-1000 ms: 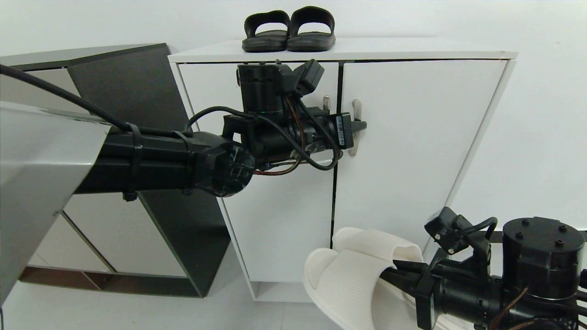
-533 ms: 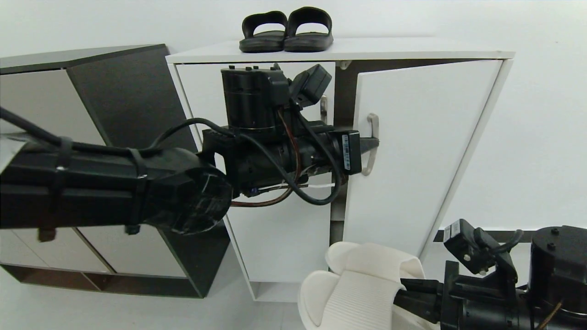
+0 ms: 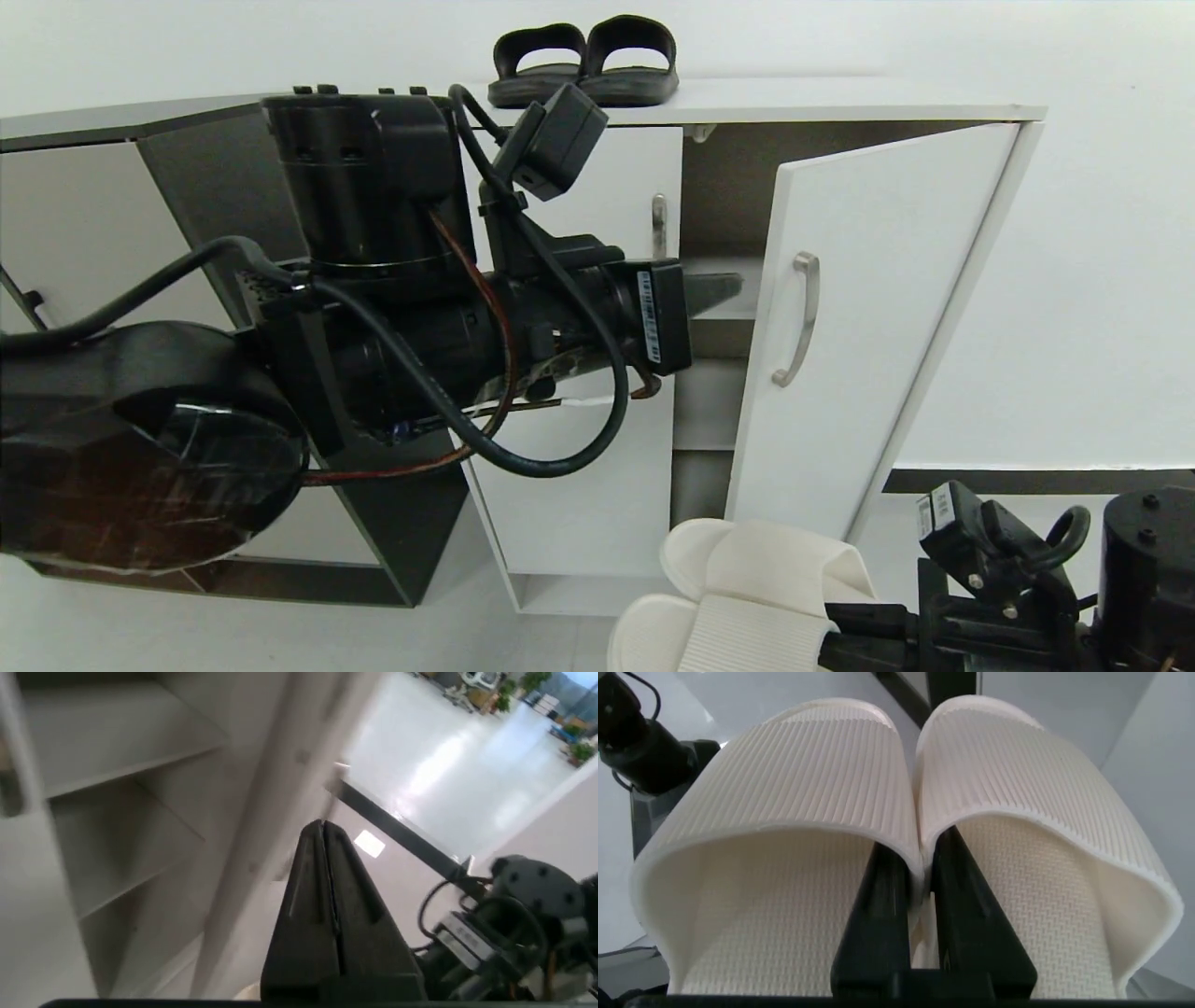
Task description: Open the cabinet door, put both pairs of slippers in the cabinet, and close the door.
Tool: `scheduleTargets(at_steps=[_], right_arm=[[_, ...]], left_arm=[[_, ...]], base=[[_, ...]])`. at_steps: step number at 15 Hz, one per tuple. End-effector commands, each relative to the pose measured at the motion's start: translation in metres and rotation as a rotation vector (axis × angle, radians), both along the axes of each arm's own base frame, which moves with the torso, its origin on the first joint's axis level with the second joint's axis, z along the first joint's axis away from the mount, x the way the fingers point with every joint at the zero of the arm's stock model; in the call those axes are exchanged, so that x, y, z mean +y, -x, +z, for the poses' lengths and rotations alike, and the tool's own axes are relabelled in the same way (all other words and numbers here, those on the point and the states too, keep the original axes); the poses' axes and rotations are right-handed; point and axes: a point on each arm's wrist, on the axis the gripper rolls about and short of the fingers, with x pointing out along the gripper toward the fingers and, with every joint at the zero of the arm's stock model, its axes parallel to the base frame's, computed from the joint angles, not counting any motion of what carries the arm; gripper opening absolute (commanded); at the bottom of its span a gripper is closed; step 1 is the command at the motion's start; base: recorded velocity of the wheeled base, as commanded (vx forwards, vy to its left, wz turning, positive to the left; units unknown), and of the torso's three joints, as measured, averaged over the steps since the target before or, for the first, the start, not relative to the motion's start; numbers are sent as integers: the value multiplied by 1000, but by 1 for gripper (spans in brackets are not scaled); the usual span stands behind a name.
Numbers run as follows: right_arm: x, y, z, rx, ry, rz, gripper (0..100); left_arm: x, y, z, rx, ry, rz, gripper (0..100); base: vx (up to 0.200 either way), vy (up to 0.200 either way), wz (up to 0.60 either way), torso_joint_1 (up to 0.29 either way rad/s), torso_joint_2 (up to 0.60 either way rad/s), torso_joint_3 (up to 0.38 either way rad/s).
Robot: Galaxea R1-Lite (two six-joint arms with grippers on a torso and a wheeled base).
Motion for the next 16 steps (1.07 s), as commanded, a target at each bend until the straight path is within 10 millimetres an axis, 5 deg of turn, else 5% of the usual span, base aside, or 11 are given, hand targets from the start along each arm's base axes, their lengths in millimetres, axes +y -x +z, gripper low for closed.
scheduleTargets(at_steps=[1,5,10,13,16], right_arm=[[1,0,-1,3,2,4,0],[2,4,-6,32,35,20,0],[3,11,-10,45,50,50,0],[4,17,-15,58,65,82,0],[5,23,-19,68,78,107,0]], left_arm=[[1,-16,-6,14,-10,36,0],[-24,-64,-12,2,5,73,0],[-45,-90,-15,-13,22,75,0],[-47,-88,-16,-9,23,78,0],[-58,-53,-10,-12,24,36,0]], base=[[0,0,0,0,0,0],[0,0,0,0,0,0],[0,0,0,0,0,0],[0,0,0,0,0,0],[-200,0,0,4,1,1]])
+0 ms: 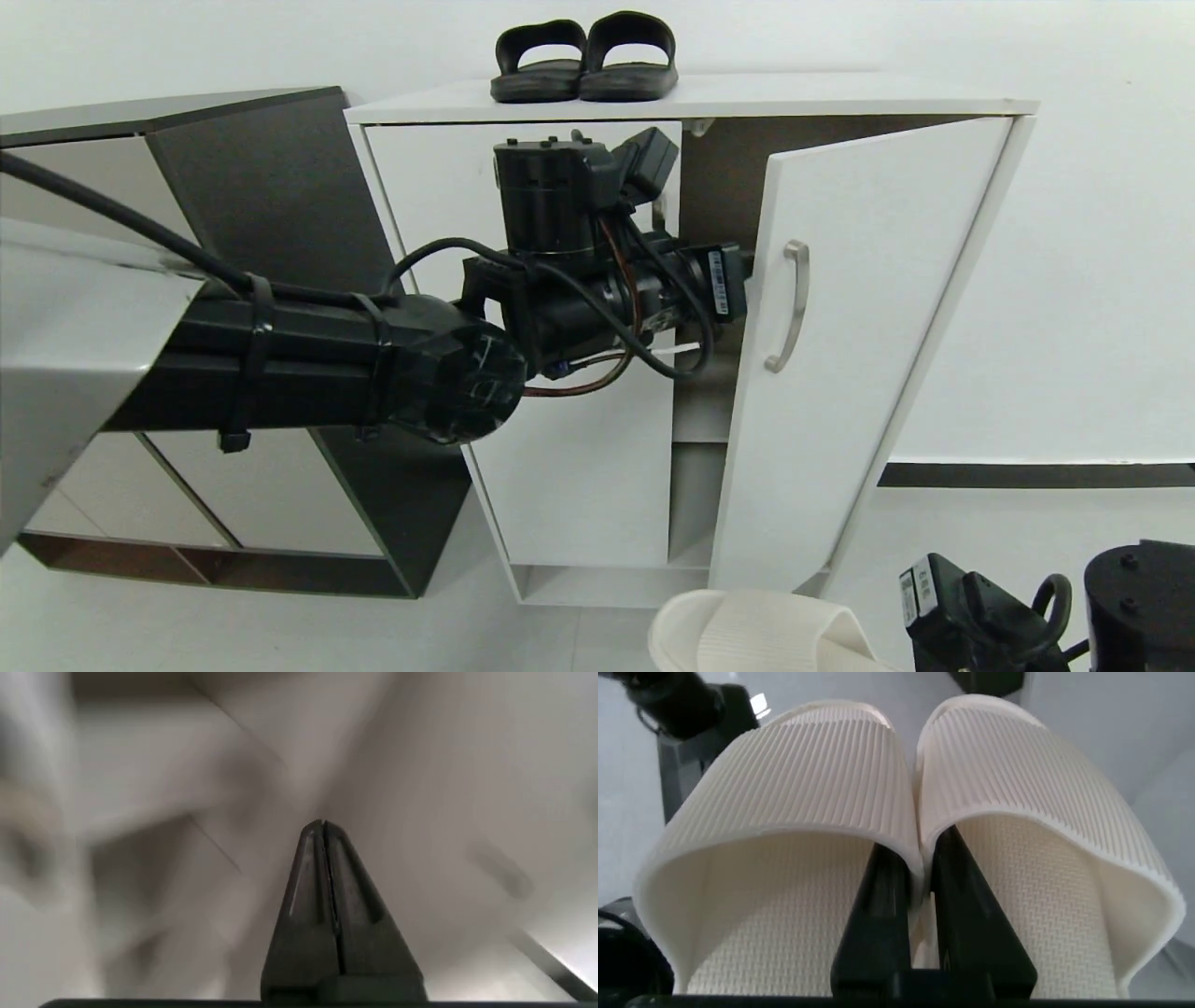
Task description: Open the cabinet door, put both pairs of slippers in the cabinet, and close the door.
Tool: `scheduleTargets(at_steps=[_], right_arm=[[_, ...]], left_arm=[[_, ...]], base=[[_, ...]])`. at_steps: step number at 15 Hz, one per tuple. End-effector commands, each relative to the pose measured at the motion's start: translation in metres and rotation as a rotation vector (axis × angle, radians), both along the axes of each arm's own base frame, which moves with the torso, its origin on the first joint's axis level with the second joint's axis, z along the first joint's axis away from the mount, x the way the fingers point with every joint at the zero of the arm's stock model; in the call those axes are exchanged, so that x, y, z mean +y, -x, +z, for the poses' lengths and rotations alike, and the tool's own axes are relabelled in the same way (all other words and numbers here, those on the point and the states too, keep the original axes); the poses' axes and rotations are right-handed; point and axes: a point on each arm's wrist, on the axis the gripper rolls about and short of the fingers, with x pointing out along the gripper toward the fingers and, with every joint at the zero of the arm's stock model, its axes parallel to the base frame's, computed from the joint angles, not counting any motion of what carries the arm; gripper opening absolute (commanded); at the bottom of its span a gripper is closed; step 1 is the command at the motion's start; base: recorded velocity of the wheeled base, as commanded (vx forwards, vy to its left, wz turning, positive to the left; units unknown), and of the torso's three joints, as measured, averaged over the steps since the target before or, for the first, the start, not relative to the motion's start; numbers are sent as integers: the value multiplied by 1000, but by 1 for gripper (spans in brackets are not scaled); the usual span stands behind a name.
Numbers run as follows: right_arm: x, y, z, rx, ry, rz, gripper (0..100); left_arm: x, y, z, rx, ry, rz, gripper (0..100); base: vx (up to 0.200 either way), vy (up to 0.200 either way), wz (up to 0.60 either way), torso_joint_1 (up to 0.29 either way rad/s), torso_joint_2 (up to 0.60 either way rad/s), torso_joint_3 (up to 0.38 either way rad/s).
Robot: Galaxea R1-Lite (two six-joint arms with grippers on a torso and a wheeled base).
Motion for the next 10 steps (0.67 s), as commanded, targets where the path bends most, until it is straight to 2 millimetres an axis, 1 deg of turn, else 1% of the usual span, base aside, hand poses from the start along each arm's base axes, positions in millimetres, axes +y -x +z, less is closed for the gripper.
scheduleTargets(at_steps=[1,3,4,6,7,9,10], right_arm=[[1,4,-2,6,8,18,0],[2,7,-2,4,6,33,0],[2,8,-2,4,7,36,0],[3,7,-2,1,6,34,0],[3,5,-1,-3,2,18,0],[7,-15,7,-34,-4,-120,0],[12,-39,13,-67,-6,-299,0]], left_arm=[[-10,35,7,-5,1,-78,0],[-25,56,8,-7,2,-142,0],[-27,62,10,-11,8,-159,0],[-26,63,8,-9,3,-137,0],[-17,66,14,-31,30,-85,0],[3,74,26,-57,67,18,0],[27,85,36,-77,75,100,0]], base=[[-200,0,0,-7,-2,12],[-200,0,0,-2,5,5],[-200,0,0,-2,2,2],[-200,0,0,-2,2,5],[0,0,0,0,0,0],[0,0,0,0,0,0],[0,0,0,0,0,0]])
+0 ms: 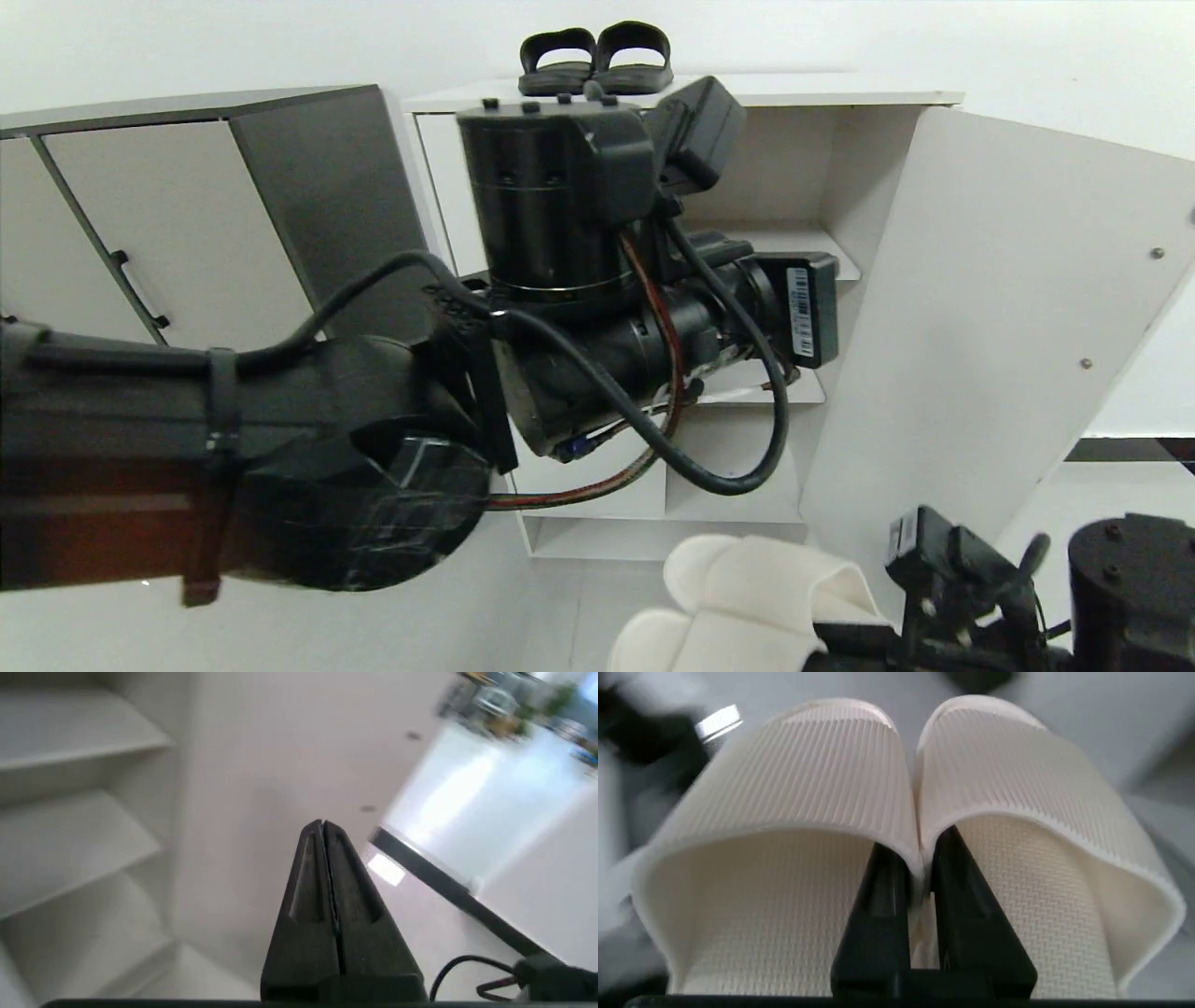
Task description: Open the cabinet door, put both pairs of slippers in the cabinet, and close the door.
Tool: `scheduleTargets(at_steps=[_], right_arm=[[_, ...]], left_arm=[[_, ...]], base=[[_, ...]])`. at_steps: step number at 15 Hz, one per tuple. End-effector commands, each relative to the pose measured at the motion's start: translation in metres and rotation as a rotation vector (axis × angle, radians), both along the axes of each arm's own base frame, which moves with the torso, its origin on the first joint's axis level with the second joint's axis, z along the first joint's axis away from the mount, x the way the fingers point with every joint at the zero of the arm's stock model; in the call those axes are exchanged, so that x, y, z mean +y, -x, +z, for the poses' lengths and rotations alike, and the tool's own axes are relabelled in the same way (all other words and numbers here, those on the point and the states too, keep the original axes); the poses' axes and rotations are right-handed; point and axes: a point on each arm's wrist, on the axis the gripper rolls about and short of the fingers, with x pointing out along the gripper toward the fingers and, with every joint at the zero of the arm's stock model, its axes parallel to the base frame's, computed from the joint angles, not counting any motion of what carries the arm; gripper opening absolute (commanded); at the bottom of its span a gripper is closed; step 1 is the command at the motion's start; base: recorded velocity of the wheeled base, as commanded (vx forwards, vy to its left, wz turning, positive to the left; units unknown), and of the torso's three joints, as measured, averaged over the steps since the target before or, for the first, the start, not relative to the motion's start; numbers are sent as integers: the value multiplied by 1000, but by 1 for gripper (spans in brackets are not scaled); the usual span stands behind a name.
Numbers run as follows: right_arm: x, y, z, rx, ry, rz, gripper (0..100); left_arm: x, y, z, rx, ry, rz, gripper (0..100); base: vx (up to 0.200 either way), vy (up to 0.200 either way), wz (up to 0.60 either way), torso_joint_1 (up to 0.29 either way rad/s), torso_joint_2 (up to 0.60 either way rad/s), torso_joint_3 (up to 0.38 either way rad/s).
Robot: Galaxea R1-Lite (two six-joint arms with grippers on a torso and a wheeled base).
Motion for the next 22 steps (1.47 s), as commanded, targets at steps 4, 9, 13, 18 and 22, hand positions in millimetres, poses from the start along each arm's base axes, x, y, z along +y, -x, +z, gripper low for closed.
scheduleTargets(at_steps=[4,9,13,18,22], right_arm=[[30,-87,17,-71,-61,-576,0],[35,-101,6,-76,-21,-662,0],[35,-101,2,-75,-5,-684,0],[40,-100,-5,-65,14,-668,0],[46,-97,-11,-57,27,-647,0]], left_arm=[[151,84,20,-21,-176,413,0],[274,169,4,6,-186,1126,0],[289,238,-114,40,-258,1385,0],[284,249,-202,-41,-272,1138,0],[279,248,-206,-61,-312,919,0]], base=[[0,0,0,0,0,0],[0,0,0,0,0,0],[0,0,0,0,0,0],[0,0,0,0,0,0],[0,0,0,0,0,0]])
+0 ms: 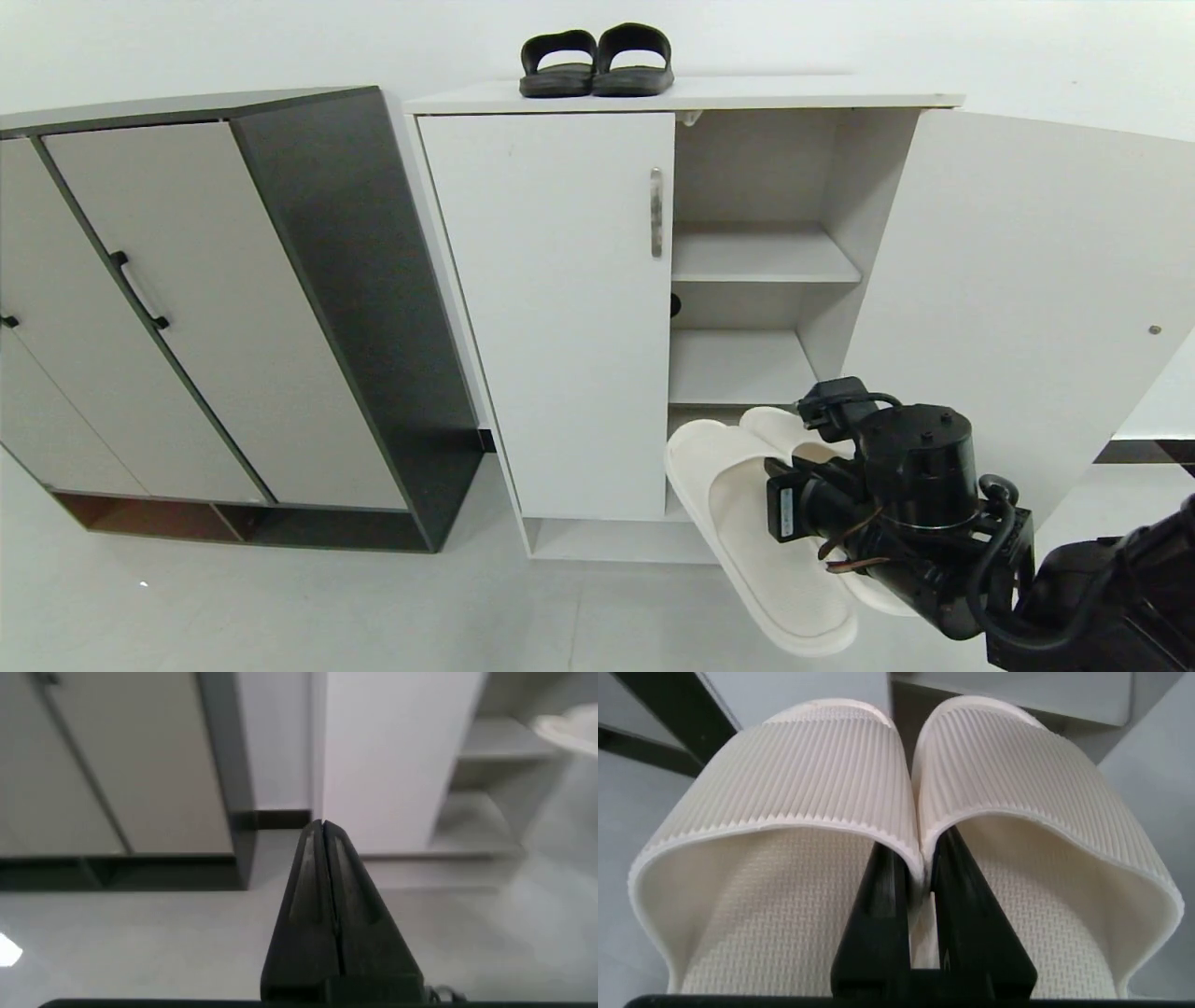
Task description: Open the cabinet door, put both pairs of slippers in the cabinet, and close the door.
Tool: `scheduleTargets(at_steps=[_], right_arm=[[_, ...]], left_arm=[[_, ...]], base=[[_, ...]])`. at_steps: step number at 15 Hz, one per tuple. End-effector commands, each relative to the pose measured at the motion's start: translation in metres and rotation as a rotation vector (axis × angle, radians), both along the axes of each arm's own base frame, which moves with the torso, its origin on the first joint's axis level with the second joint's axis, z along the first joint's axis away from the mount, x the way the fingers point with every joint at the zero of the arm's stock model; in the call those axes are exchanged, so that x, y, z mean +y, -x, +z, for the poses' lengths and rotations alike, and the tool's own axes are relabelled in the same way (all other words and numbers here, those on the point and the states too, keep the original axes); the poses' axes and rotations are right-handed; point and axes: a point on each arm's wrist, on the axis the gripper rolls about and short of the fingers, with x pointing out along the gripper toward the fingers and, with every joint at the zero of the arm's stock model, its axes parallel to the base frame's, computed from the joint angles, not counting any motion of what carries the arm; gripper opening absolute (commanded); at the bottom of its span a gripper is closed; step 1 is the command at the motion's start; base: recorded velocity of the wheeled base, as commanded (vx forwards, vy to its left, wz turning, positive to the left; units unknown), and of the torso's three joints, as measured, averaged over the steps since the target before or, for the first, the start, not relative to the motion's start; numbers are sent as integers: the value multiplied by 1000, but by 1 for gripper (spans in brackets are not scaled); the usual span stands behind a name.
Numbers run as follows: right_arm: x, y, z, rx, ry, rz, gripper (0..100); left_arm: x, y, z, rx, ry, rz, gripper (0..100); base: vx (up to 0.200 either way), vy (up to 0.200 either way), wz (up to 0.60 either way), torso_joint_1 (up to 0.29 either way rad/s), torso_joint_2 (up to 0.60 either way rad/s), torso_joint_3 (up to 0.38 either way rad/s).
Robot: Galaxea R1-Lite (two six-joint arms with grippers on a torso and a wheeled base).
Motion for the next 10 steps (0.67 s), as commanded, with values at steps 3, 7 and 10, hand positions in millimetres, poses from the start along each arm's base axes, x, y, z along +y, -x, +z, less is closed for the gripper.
scheduleTargets(at_steps=[3,7,10], right_arm=[[15,-12,-7,-3,2,-19,0],[44,-50,-27,-57,20,-271,0],[52,-58,-38,-58,37,-302,0]], left_arm=[[-1,2,-3,-30,-5,-21,0],[-1,2,-3,-29,-3,-23,0],[-1,2,-3,-29,-3,-23,0]], base=[[0,0,0,0,0,0],[0,0,0,0,0,0],[0,-133,0,0,3,0]])
